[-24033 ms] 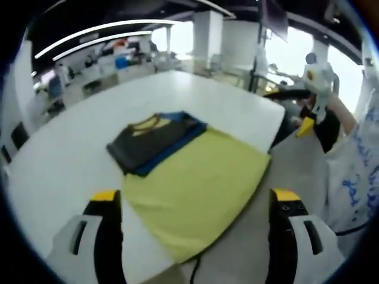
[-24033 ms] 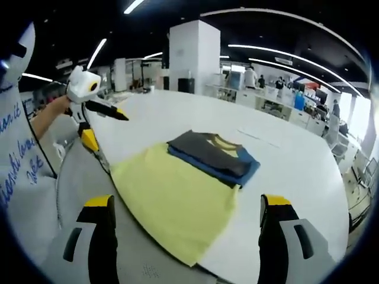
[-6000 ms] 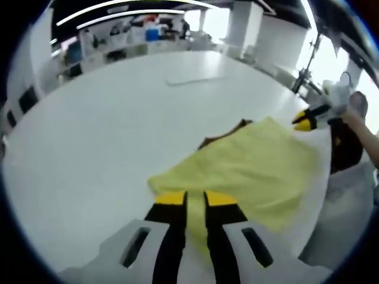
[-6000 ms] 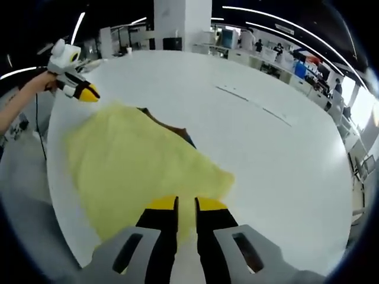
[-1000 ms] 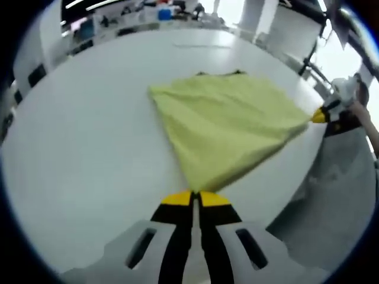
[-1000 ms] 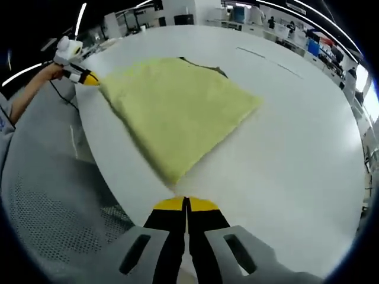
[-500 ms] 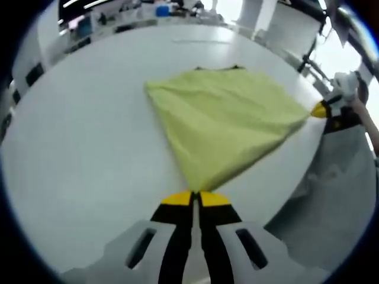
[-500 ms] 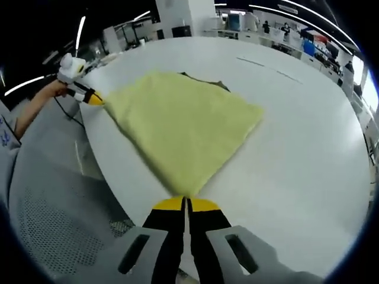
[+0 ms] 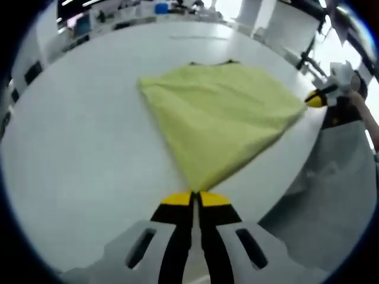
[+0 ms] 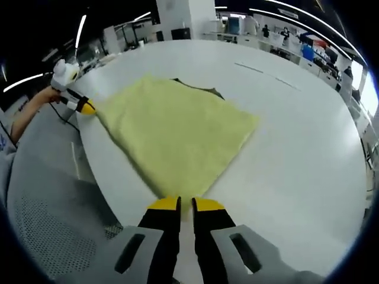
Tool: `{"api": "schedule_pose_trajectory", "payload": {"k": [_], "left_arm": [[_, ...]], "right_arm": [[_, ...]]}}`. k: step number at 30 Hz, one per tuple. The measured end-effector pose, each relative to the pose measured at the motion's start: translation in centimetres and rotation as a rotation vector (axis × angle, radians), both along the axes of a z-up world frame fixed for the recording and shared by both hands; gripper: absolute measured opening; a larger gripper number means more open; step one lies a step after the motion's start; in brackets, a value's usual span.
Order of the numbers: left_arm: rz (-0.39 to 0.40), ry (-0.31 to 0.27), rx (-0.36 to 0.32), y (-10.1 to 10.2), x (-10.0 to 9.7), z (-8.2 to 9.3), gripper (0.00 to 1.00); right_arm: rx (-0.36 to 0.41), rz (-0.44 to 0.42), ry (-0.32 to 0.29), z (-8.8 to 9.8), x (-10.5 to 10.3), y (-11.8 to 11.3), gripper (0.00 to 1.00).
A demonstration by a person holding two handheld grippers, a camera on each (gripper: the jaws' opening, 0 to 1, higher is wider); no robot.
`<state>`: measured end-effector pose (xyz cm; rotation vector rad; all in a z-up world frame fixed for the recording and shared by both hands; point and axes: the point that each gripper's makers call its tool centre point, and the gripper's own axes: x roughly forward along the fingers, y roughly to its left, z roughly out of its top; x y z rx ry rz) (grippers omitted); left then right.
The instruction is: Fold the garment on the visible template until the final outline fits inside the template.
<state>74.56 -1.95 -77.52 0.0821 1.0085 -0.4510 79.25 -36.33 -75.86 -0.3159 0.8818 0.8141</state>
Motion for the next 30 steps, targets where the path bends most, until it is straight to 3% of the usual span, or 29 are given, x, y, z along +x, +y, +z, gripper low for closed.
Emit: {"api": "schedule_pose_trajectory", "payload": {"k": [6,20,30], "left_arm": [[0.002,-0.004,0.003,0.1,0.1,0.0,0.0],[0.016,-0.011,-0.008,0.2,0.1,0.1,0.0],[-0.003,-0.053,-0.005,-0.4,0.6,2.9,0.0]], "right_arm": [[0.015,0.005,-0.022,0.6,0.2,0.7,0.03],[-0.038,0.033,0.016,-2.0,-0.3,0.8,0.01],[-0.067,0.055,-0.003,-1.7,-0.3,0.6,0.01]]}}
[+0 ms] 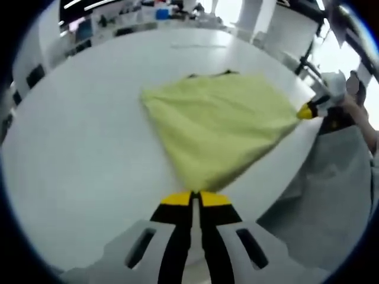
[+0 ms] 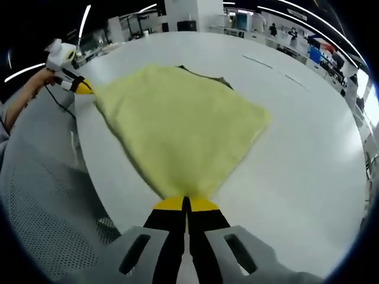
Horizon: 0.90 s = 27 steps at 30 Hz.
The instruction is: Fold the garment on the visible template until the final outline fits inside the template.
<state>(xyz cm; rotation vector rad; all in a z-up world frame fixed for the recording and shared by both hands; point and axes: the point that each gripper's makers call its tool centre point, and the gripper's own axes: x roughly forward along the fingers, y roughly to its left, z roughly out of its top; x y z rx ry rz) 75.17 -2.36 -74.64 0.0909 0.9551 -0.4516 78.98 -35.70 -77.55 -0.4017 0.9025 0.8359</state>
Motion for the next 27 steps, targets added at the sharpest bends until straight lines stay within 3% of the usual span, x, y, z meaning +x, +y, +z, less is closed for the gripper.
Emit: {"api": "schedule_pose_trajectory", "payload": {"k": [5,13,18,23,25,27], "left_arm": [[-0.043,-0.006,0.002,-0.9,-0.3,1.0,0.0],[-0.038,-0.001,0.017,0.0,-1.1,1.1,0.0],[-0.016,-0.058,-0.074,-1.4,0.6,1.6,0.0],[-0.017,-0.073,-0.079,-2.6,1.9,0.4,0.0],[-0.026,-0.029,-0.069,-2.8,1.5,-0.7,0.0],[-0.036,-0.032,-0.066,-3.0,1.5,-1.0,0.0]], "right_arm": [[0.021,0.0,-0.024,1.1,0.2,0.4,0.02],[0.014,0.004,-0.039,1.6,-0.5,-0.3,0.04],[0.021,-0.005,-0.035,1.6,-0.4,-0.2,0.06],[0.036,0.005,-0.046,1.5,0.0,1.1,0.03],[0.024,0.012,-0.034,1.0,0.0,1.3,0.03],[0.016,0.015,-0.028,0.7,-0.1,1.3,0.03]]}}
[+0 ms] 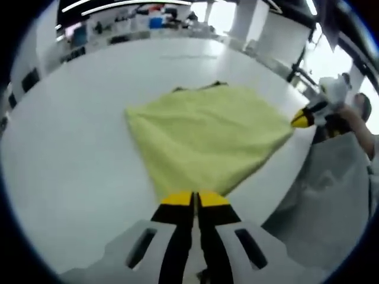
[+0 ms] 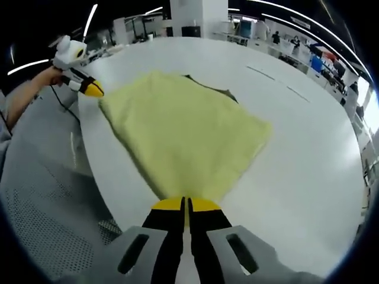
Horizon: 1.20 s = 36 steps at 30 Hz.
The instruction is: Fold the garment on the visible template until the final outline fits inside the template.
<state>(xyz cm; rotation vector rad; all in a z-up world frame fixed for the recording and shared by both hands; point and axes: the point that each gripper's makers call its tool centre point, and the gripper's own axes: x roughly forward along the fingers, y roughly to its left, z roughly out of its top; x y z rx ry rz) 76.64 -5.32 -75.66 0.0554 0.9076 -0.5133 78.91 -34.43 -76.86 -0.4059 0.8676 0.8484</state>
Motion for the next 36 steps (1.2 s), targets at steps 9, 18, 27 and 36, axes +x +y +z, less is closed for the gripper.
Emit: {"api": "schedule_pose_trajectory", "payload": {"k": [9,18,27,36], "left_arm": [[0.005,0.054,0.051,1.1,-0.8,-2.1,0.0],[0.032,0.02,0.003,1.2,-0.8,-2.2,0.0],[0.061,-0.017,-0.039,1.2,-0.9,-2.1,0.0],[0.05,-0.066,-0.166,-0.3,-1.3,1.7,0.15]], "right_arm": [[-0.027,-0.007,0.018,-0.9,-0.4,-1.0,0.02],[0.011,-0.046,0.019,-1.2,-0.4,-1.3,0.01],[0.092,-0.098,0.016,-1.1,-0.6,-1.3,0.02],[0.072,-0.077,-0.033,1.4,-1.5,-1.6,0.2]]}}
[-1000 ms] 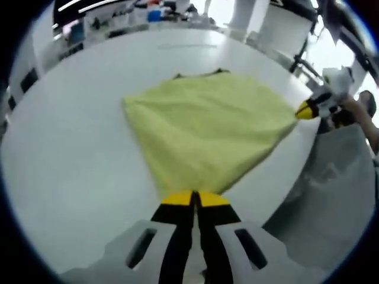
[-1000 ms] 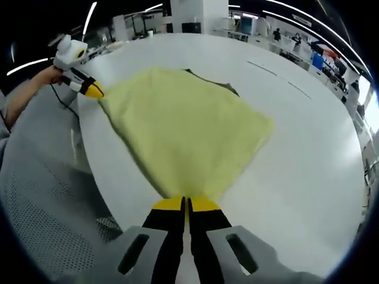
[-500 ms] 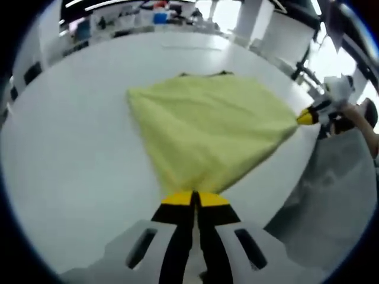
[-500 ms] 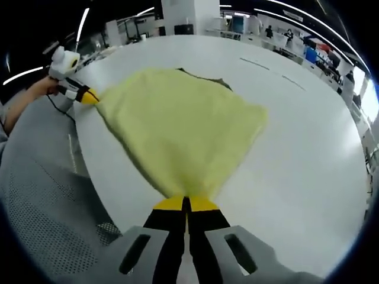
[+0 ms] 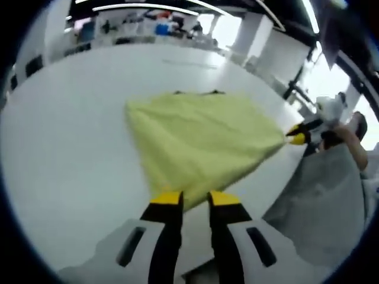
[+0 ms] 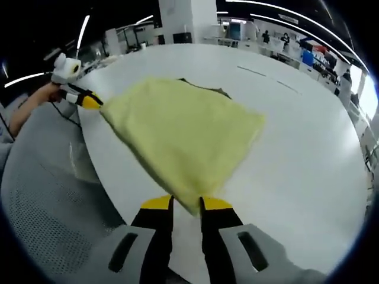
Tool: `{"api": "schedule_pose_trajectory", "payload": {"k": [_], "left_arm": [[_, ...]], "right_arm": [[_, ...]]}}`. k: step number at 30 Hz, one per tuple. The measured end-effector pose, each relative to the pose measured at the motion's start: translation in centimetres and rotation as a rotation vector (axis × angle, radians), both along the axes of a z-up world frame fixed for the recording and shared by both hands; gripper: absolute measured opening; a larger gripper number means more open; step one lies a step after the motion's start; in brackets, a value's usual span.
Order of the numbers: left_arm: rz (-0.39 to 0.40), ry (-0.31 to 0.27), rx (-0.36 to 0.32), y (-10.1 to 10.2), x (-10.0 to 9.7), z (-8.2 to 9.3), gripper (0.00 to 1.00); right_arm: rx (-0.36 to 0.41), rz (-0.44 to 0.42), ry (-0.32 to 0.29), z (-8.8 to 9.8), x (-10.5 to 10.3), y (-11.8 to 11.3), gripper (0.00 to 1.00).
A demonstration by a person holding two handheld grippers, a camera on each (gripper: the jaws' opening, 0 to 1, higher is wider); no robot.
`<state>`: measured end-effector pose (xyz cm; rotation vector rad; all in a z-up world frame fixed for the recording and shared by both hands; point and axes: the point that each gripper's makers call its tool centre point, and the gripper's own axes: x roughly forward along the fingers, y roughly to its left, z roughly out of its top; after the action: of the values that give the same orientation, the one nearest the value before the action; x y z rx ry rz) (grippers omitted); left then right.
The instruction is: Fold the garment on the visible template until the final outline fits inside the template.
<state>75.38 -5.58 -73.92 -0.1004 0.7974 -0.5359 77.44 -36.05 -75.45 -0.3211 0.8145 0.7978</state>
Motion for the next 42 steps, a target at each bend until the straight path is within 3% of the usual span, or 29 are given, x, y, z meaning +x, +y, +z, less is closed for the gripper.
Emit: {"api": "schedule_pose_trajectory", "payload": {"k": [4,9,14,15,16,20,25,27,33,42], "left_arm": [[-0.064,-0.019,0.043,-0.6,-1.1,1.6,0.29],[-0.142,-0.091,0.081,-1.4,-2.0,3.8,0.48],[-0.178,-0.141,0.087,-2.0,-2.6,5.9,0.7],[-0.183,-0.171,0.101,-1.9,-2.4,6.4,0.74],[-0.188,-0.198,0.103,-1.9,-2.3,6.9,0.76],[-0.178,-0.171,0.082,-1.7,-2.8,7.7,0.72],[-0.209,-0.218,0.062,-2.4,-3.5,9.3,0.93],[-0.207,-0.223,0.067,-2.3,-3.5,9.6,1.0],[-0.207,-0.199,0.078,-1.7,-3.9,9.2,1.0],[-0.217,-0.21,0.081,-1.8,-4.1,9.3,1.0]], "right_arm": [[0.004,-0.015,-0.023,1.7,-0.3,-0.7,0.31],[0.012,-0.008,-0.062,4.0,-1.2,-0.8,0.42],[0.002,0.039,-0.098,5.9,-2.3,-0.3,0.63],[0.0,0.047,-0.103,6.1,-2.4,-0.2,0.66],[-0.003,0.056,-0.109,6.3,-2.6,-0.1,0.68],[-0.012,0.066,-0.134,7.2,-2.9,0.1,0.79],[-0.014,0.064,-0.162,8.2,-3.5,0.5,1.0],[-0.018,0.064,-0.164,8.6,-3.7,0.4,1.0],[0.007,0.063,-0.176,9.3,-3.8,0.5,1.0],[0.018,0.078,-0.182,9.9,-3.9,1.2,1.0]]}}
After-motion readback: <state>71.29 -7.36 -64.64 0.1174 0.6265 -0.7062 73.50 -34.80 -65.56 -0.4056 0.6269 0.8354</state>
